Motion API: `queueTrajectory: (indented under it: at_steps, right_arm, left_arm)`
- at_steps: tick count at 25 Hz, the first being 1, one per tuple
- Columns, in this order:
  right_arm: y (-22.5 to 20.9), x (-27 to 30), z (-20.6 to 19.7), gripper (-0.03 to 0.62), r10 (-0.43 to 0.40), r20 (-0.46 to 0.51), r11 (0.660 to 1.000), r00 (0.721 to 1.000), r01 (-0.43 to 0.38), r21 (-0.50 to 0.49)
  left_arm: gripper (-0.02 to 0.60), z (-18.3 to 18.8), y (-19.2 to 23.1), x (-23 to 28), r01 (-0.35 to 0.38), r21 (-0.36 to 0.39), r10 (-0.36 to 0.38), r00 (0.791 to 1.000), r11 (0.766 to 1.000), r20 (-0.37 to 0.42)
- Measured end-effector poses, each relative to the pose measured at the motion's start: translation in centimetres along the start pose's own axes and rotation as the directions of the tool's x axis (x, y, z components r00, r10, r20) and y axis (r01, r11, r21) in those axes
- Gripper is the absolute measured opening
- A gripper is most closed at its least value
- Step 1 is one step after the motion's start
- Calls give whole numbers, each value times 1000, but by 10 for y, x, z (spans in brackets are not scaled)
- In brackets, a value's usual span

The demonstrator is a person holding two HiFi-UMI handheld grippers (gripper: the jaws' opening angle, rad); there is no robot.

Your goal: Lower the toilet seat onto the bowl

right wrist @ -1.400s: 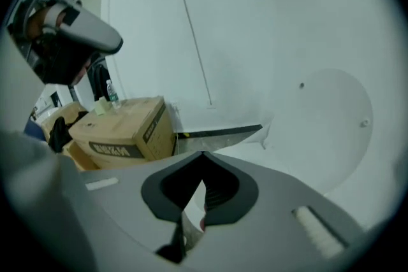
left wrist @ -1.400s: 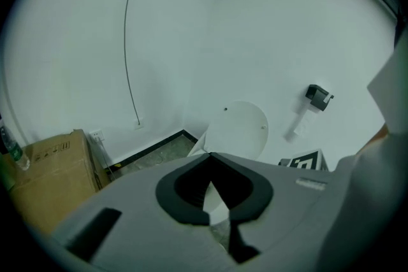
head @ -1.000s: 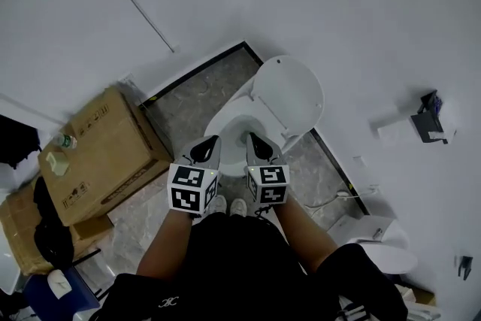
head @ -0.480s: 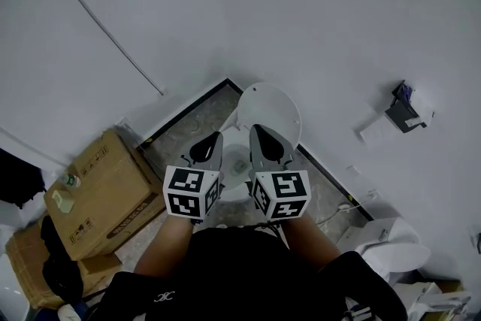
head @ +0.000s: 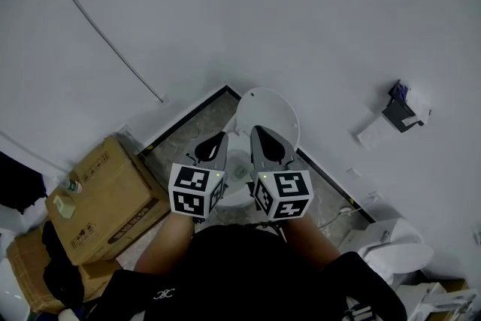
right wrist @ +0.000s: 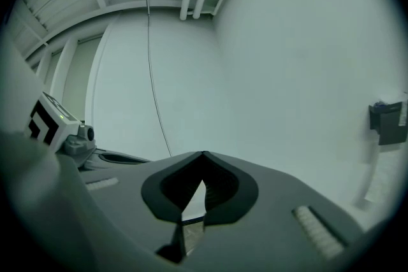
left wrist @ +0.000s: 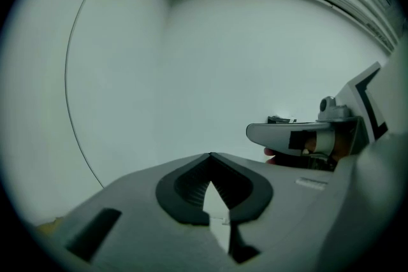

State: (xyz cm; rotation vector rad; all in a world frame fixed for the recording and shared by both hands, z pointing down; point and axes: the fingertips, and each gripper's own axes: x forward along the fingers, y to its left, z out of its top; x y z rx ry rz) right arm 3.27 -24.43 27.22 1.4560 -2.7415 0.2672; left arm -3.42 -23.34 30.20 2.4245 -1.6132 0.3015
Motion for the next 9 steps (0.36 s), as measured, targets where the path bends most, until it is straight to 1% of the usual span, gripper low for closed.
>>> queueTrajectory:
  at_steps: [9]
  right_arm:
    - [-4, -9, -8, 5, 10, -16, 1000, 1000, -11, -4]
  left_arm:
    - [8, -5, -8, -3, -16, 10, 16, 1000, 1000, -11]
